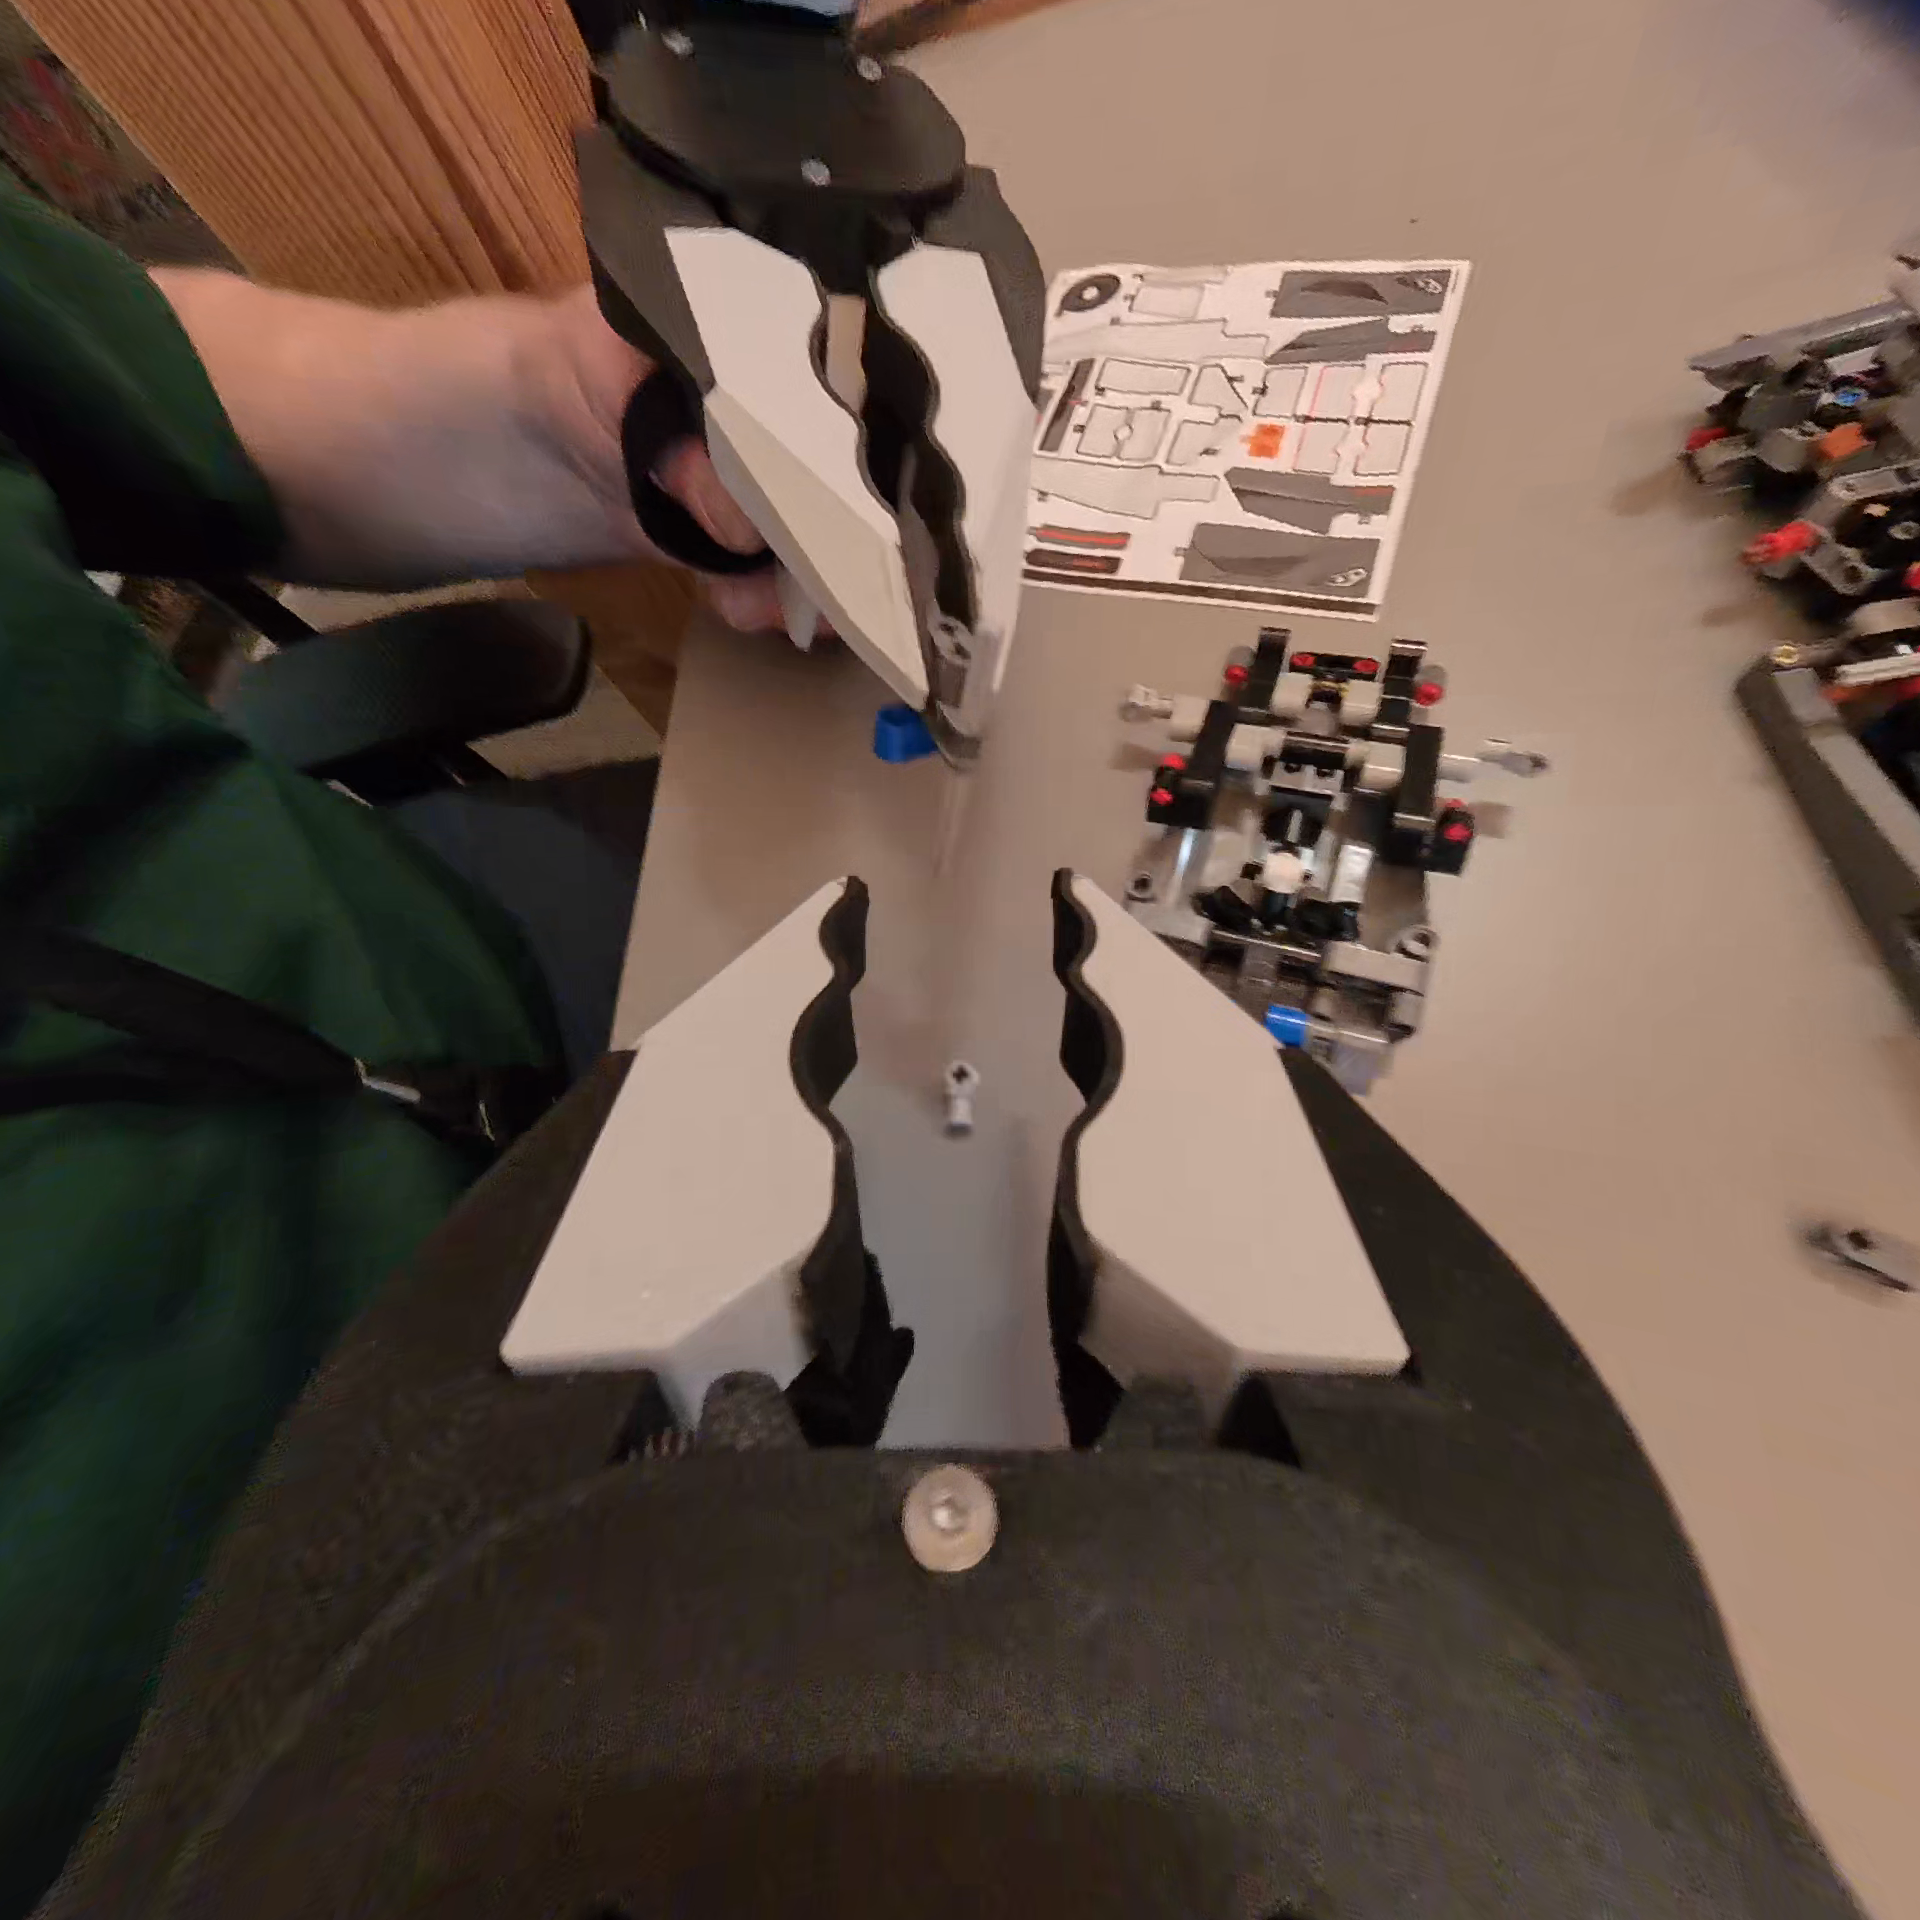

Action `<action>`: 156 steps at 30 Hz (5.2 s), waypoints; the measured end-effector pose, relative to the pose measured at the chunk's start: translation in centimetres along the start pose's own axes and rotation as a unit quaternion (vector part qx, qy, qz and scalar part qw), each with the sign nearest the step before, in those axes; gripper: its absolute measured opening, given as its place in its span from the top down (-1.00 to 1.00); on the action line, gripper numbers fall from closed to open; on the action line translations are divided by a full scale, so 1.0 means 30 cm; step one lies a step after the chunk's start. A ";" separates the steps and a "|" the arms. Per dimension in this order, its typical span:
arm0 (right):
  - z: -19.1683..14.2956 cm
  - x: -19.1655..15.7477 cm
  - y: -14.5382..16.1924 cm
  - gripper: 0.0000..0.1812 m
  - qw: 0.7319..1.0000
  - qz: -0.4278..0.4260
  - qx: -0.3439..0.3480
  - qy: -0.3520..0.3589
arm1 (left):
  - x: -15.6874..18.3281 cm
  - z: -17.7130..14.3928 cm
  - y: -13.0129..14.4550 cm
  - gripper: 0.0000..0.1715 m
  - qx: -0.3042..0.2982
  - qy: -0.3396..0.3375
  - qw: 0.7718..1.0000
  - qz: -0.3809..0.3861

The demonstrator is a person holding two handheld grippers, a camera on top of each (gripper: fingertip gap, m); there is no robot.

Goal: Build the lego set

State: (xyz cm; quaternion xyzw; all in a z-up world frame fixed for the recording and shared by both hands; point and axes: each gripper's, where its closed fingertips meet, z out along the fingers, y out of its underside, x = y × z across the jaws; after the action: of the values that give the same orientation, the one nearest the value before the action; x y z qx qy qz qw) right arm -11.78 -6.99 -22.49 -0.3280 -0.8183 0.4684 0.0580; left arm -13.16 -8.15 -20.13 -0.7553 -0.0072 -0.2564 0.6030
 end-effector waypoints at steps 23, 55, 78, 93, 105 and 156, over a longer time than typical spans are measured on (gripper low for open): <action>-0.012 -0.056 0.038 0.99 0.997 -0.034 -0.009 0.074 | 0.096 0.046 0.008 0.78 -0.074 0.027 0.992 0.095; 0.088 0.004 0.224 0.95 0.987 -0.044 -0.111 0.109 | 0.073 0.003 0.051 0.93 -0.114 -0.016 0.981 0.155; 0.014 -0.059 0.266 0.73 0.991 -0.032 -0.103 0.078 | 0.068 0.045 0.088 0.93 -0.150 -0.002 0.976 0.158; 0.070 -0.058 0.247 0.79 0.992 -0.008 -0.086 0.089 | 0.037 0.024 0.110 0.93 -0.163 -0.008 0.974 0.160; 0.073 -0.035 0.242 0.95 0.990 -0.008 -0.090 0.106 | 0.035 0.014 0.109 0.94 -0.151 -0.010 0.975 0.162; -0.051 0.084 0.282 0.95 0.978 -0.024 -0.112 0.176 | -0.016 -0.015 0.019 0.94 -0.046 -0.008 0.991 0.125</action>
State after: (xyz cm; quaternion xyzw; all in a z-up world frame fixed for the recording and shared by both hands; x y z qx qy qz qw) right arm -9.06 -1.46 -28.99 -0.3899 -0.8500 0.3074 0.1759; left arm -13.56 -8.57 -20.78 -0.7795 0.0946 -0.1729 0.5946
